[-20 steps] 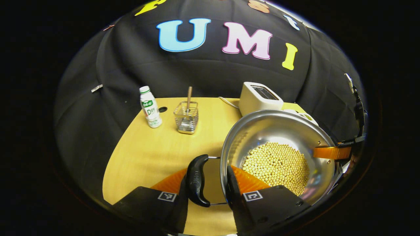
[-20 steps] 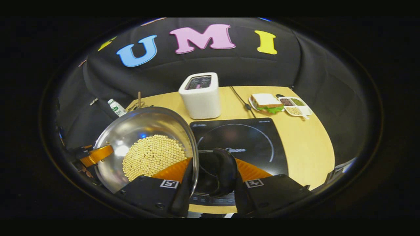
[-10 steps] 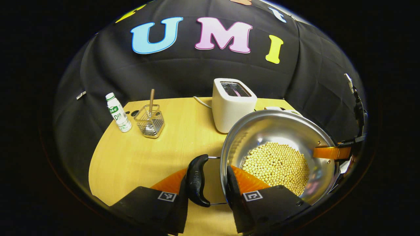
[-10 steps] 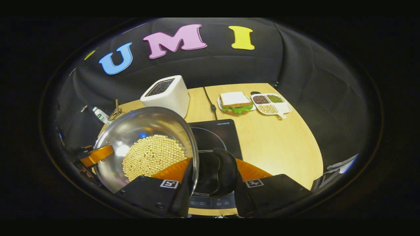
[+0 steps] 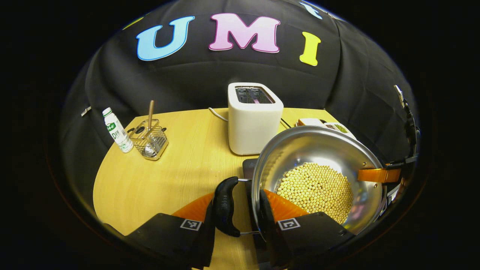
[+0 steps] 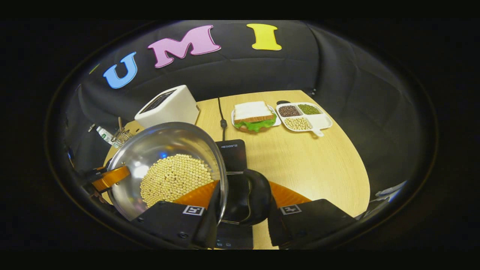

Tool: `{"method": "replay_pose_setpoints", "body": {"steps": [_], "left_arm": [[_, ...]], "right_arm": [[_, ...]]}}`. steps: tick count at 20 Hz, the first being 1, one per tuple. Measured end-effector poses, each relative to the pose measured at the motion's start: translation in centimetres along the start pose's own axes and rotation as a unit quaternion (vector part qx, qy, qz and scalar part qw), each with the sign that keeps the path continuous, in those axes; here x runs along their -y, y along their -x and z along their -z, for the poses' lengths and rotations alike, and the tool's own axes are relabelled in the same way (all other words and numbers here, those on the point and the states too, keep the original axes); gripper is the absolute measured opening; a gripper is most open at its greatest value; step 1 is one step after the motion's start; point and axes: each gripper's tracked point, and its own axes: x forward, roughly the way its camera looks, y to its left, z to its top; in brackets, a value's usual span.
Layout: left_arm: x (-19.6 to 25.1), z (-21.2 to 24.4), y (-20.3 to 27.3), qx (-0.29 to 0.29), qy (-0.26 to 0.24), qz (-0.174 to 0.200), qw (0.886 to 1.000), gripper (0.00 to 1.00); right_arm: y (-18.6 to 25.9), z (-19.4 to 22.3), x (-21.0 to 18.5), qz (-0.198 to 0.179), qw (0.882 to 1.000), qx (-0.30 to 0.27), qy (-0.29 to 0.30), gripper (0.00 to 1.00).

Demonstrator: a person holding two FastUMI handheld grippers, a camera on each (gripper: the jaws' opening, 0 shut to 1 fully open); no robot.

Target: First push the handle of the pot to place it horizontally, then grasp the pot with both hands and set it on the induction cooktop.

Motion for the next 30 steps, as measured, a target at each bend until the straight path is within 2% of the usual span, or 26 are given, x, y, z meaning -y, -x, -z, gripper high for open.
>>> {"method": "replay_pose_setpoints", "body": {"steps": [5, 21, 30], "left_arm": [[0.0, 0.1, -1.4, -0.001, 0.007, 0.000, 1.000, 0.59], [-0.3, 0.2, -2.1, 0.002, 0.009, 0.009, 1.000, 0.60], [-0.2, 0.4, -2.2, 0.000, 0.004, 0.005, 1.000, 0.67]], "right_arm": [[-1.5, -0.3, 0.2, 0.001, 1.000, 0.001, 0.003, 0.58], [-1.6, -0.1, 0.0, 0.005, 1.000, 0.002, -0.018, 0.58], [-1.7, 0.0, 0.1, 0.010, 1.000, 0.001, -0.025, 0.63]]}}
